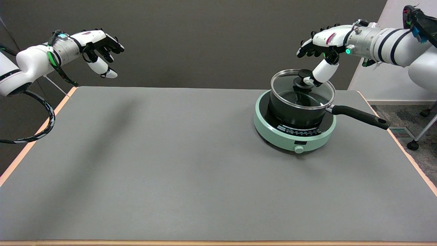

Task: Pick up the pot lid.

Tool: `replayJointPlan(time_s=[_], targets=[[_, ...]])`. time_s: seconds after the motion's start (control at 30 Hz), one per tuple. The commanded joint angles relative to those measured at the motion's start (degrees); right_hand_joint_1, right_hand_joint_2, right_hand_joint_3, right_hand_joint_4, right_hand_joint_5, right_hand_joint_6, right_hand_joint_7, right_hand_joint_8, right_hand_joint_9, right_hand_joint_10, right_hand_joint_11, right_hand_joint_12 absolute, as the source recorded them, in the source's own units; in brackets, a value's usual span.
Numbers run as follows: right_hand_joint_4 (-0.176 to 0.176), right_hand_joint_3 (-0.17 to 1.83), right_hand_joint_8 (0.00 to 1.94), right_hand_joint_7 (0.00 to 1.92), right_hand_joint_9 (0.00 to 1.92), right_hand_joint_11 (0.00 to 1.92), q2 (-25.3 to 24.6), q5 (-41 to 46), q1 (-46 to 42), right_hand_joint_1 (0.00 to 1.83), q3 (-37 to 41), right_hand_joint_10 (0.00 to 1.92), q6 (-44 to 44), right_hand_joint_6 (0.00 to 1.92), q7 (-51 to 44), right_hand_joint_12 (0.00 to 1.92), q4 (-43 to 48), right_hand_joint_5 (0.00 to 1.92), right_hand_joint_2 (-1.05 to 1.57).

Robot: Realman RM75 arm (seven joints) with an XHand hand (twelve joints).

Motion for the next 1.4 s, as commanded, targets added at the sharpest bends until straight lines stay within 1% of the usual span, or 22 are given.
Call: replayJointPlan(time_s=[0.03,0.1,0.27,0.4,0.6,0.7,0.83,1.0,1.13,1.4], targets=[[0.054,0.94,0.17,0.5,0.53,0.48,-0.15,-1.65,-1.63,0.74,1.43,0.34,4.32,0.18,0.61,1.09,-2.56,0.41,0.45],[0.057,0.94,0.17,0.5,0.53,0.48,-0.15,-1.63,-1.63,0.74,1.68,0.35,4.44,0.18,1.59,1.1,-2.73,0.42,0.45],[0.071,0.94,0.18,0.54,0.56,0.49,-0.15,-1.09,-2.11,0.75,1.88,0.36,9.04,0.19,3.18,1.12,-4.48,0.45,0.46],[0.085,0.94,0.18,0.57,0.58,0.49,-0.09,3.54,-2.32,0.76,3.45,0.38,12.36,0.21,3.18,1.13,-5.74,0.48,0.46],[0.087,0.94,0.18,0.59,0.59,0.5,0.01,9.33,-2.34,0.77,4.22,0.39,10.04,0.22,2.62,1.14,-7.27,0.5,0.47],[0.08,0.94,0.18,0.57,0.58,0.49,0.09,12.18,-1.91,0.78,4.22,0.4,7.77,0.22,2.5,1.14,-8.73,0.5,0.46],[0.056,0.94,0.18,0.52,0.54,0.48,0.01,14.55,-1.53,0.79,4.3,0.37,3.8,0.2,2.2,1.13,-9.56,0.46,0.46],[0.026,0.94,0.18,0.44,0.48,0.46,0.07,16.53,-1.93,0.79,4.3,0.33,2.8,0.18,-1.53,1.07,-10.61,0.4,0.45],[0.018,0.93,0.19,0.43,0.48,0.45,0.09,16.09,-2.17,0.78,4.18,0.3,3.2,0.19,-1.53,1.07,-11.69,0.38,0.45],[0.018,0.93,0.18,0.43,0.48,0.45,-0.23,15.95,-2.19,0.78,2.96,0.31,3.76,0.18,-1.61,1.07,-13.71,0.38,0.45]])
